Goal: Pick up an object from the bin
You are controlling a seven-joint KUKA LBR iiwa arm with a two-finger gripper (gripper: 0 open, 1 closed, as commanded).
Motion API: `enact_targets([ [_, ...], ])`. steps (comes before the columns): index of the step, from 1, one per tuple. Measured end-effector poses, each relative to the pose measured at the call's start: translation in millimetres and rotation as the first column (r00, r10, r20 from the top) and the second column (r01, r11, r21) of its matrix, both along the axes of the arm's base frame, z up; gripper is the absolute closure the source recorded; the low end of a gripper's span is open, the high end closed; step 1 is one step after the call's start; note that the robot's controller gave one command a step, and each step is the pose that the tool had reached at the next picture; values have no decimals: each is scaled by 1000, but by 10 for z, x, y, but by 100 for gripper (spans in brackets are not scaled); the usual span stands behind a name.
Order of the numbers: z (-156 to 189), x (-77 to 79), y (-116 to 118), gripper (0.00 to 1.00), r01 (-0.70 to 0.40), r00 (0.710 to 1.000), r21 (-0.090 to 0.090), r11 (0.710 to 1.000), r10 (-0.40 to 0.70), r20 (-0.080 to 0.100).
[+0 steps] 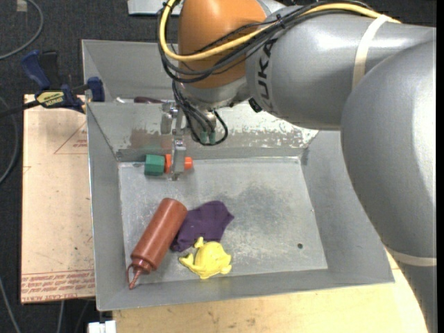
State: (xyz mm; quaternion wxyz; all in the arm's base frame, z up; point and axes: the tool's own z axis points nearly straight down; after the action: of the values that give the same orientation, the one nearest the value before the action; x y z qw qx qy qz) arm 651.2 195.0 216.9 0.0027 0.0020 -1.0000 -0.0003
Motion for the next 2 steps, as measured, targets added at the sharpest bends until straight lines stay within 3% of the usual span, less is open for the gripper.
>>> enact_targets([
  [1,55,13,-9,0,3,1000,1,1000,-3,7],
  [2,-357,-261,-562,0,-24,1000,2,1000,24,7],
])
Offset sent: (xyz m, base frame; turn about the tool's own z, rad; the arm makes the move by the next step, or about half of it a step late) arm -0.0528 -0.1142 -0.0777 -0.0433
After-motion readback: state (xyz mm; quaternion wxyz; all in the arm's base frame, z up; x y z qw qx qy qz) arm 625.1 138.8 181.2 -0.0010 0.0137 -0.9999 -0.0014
